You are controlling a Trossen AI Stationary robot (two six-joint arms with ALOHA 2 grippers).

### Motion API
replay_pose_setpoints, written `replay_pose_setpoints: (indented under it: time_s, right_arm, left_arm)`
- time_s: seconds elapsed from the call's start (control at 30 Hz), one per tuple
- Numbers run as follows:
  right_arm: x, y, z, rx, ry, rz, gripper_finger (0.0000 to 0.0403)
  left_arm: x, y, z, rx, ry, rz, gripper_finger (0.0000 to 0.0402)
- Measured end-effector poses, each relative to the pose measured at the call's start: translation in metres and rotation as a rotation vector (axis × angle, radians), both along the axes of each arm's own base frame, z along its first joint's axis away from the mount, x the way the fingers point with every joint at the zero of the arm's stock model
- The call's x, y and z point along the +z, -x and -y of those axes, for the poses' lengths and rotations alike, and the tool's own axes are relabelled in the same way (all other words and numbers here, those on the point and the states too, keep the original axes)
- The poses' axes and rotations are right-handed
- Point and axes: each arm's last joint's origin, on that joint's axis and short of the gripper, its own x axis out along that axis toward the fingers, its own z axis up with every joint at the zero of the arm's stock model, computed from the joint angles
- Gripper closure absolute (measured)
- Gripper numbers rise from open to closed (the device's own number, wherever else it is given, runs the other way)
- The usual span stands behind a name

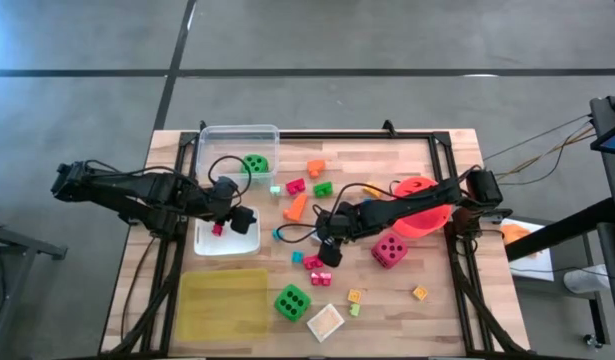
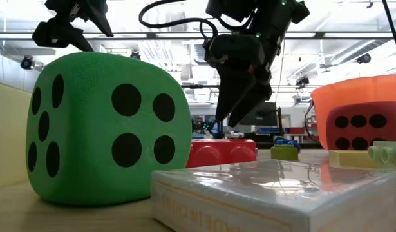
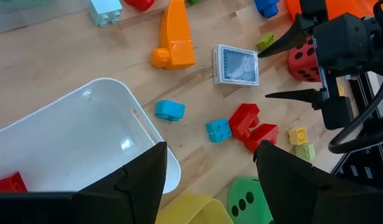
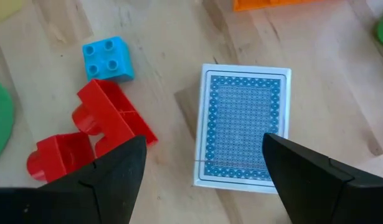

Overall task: Pick & Place Toys
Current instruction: Put the blue deck of cards into the yellow bin

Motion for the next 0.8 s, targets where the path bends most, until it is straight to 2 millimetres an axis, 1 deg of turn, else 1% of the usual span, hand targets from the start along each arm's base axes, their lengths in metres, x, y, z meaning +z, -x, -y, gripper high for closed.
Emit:
replay_pose_setpoints:
  time_s: [0.2,0.27,0.33,0.43,0.47,0.5,0.6,0.8]
  right_arm:
    - [0.0003,-0.0007,-0.0024,0.036,-0.035,0.005,0.0087]
    - [-0.0001,-0.0003,-0.0038,0.053,-0.03,0.003,0.0079]
    - [0.0,-0.0003,-0.0038,0.06,-0.027,0.003,0.0059]
    - [-0.0003,-0.0002,-0.0037,0.075,-0.02,0.001,0.0016]
    - [-0.0003,-0.0002,-0.0035,0.078,-0.012,0.002,0.001]
    - [-0.0003,-0.0003,-0.0031,0.071,0.003,0.004,0.0009]
    - [-0.0012,0.0003,-0.0015,0.053,0.052,0.004,0.0024]
    - [-0.007,0.0027,-0.0003,0.084,0.101,-0.026,0.0048]
  left_arm:
    - [0.0,0.0,0.0002,-0.007,0.003,-0.001,0.0167]
    - [-0.0001,0.0,0.0002,-0.007,0.003,-0.002,0.0167]
    - [-0.0001,0.0,0.0002,-0.007,0.003,-0.002,0.0167]
    - [-0.0001,0.0,0.0002,-0.007,0.003,-0.002,0.0167]
    - [-0.0001,0.0,0.0002,-0.007,0.003,-0.002,0.0167]
    - [0.0,0.0,0.0002,-0.007,0.003,-0.001,0.0167]
    - [0.0,0.0,0.0002,-0.008,0.004,-0.001,0.0167]
    - [-0.0001,0.0,0.0002,-0.007,0.004,-0.002,0.0167]
